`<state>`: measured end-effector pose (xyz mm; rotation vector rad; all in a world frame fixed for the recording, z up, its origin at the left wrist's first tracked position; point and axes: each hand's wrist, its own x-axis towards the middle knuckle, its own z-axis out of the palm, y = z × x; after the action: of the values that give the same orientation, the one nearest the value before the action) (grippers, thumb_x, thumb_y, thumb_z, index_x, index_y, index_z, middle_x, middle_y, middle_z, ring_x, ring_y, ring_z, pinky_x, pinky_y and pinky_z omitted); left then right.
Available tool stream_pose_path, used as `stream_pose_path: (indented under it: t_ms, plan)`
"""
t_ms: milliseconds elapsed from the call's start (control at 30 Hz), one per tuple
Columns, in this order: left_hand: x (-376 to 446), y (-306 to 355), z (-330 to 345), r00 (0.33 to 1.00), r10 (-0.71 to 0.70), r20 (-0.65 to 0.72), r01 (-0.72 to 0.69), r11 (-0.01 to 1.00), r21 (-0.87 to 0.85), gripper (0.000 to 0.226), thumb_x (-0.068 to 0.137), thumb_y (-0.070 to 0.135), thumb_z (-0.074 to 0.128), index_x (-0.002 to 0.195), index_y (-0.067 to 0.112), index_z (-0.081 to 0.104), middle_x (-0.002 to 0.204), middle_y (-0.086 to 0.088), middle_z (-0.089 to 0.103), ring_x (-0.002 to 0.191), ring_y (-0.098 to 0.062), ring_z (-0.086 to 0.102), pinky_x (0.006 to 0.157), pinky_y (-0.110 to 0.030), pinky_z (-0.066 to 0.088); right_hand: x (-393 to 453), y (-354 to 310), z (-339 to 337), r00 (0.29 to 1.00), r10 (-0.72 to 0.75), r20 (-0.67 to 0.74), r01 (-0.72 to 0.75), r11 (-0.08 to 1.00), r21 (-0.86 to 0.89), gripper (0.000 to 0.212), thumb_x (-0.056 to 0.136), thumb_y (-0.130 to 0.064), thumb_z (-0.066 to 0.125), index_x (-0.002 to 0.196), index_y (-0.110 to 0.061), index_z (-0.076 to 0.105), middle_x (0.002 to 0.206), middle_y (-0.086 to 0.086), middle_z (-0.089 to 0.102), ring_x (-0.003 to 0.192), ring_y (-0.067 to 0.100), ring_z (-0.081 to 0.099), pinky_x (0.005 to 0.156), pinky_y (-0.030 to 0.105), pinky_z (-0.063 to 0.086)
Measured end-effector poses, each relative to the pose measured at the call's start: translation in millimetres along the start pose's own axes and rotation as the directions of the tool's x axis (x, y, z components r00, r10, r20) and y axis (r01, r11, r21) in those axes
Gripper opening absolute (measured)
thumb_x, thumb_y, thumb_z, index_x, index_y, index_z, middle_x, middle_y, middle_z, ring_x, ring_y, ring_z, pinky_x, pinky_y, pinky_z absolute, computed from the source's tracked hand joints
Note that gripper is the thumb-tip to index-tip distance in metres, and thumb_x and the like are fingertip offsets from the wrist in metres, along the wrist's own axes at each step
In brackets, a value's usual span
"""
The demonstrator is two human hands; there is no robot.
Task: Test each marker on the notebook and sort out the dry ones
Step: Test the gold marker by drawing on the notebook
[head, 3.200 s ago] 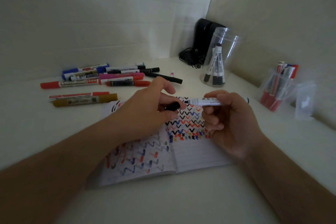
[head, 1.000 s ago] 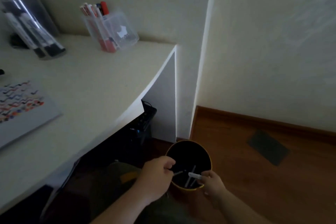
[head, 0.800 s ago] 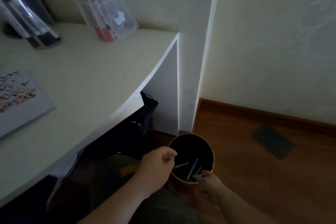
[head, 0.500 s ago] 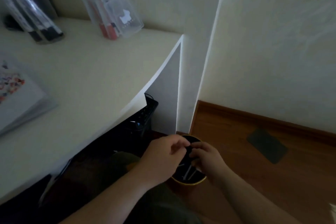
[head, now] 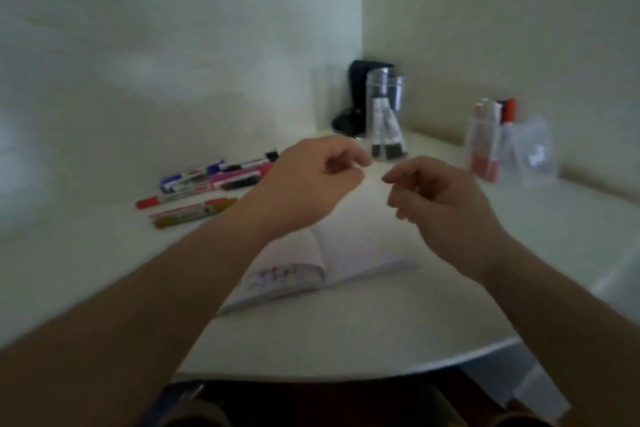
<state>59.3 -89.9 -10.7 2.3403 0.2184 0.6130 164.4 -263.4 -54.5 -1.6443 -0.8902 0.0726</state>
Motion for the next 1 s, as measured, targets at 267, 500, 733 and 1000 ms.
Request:
stream_pose_path:
  t_ms: [267,500,733,1000]
  plan:
    - [-22.7,-164.8,-100.7,0.905,-0.384,-0.183,0.425,0.809,0.406,0.019,0.090,0.046,0.073,0.109,0.041,0.072,0.114,0.010,0.067,0.101,-0.012,0.062,0.089,-0.033,0.052,66.2,-11.8,115.8,0.858,0.129,0.498,0.160,0.853,-0.496,0.033,0.098,-0.040,0.064,0.131,-0.047,0.062,0.121,-0.015,0.055,0.105,0.006,0.056,0.092,0.029,0.049]
    - [-37.6,-203.1,-92.7,0.913,-0.356,-0.199,0.402,0.695,0.596,0.035,0.095,0.049,0.057,0.130,0.047,0.057,0.135,0.004,0.061,0.122,-0.024,0.053,0.100,-0.045,0.048,65.6,-9.4,102.9,0.953,0.067,0.295,0.020,0.958,-0.285,0.053,0.095,-0.062,0.054,0.146,-0.048,0.047,0.135,-0.011,0.048,0.112,0.004,0.052,0.089,0.024,0.045]
    - [-32.6,-205.8,-90.7,0.945,-0.269,-0.186,0.321,0.657,0.682,0.032,0.102,0.044,0.053,0.131,0.034,0.061,0.128,-0.005,0.059,0.117,-0.026,0.052,0.097,-0.043,0.048,27.6,-53.5,92.9,0.736,0.091,0.671,0.326,0.821,-0.469,0.110,0.065,-0.076,0.079,0.146,-0.074,0.005,0.163,-0.034,-0.013,0.155,0.013,0.000,0.116,0.051,0.024]
    - [-37.7,-204.9,-84.3,0.971,-0.066,-0.229,0.222,0.602,0.767,0.028,0.103,0.037,0.052,0.122,0.025,0.069,0.120,-0.006,0.067,0.106,-0.026,0.061,0.087,-0.041,0.054,38.5,-35.6,17.8,0.875,0.185,0.446,0.277,0.565,-0.777,0.064,0.081,-0.030,0.077,0.135,-0.052,0.052,0.158,-0.019,0.032,0.144,0.018,0.024,0.115,0.047,0.037]
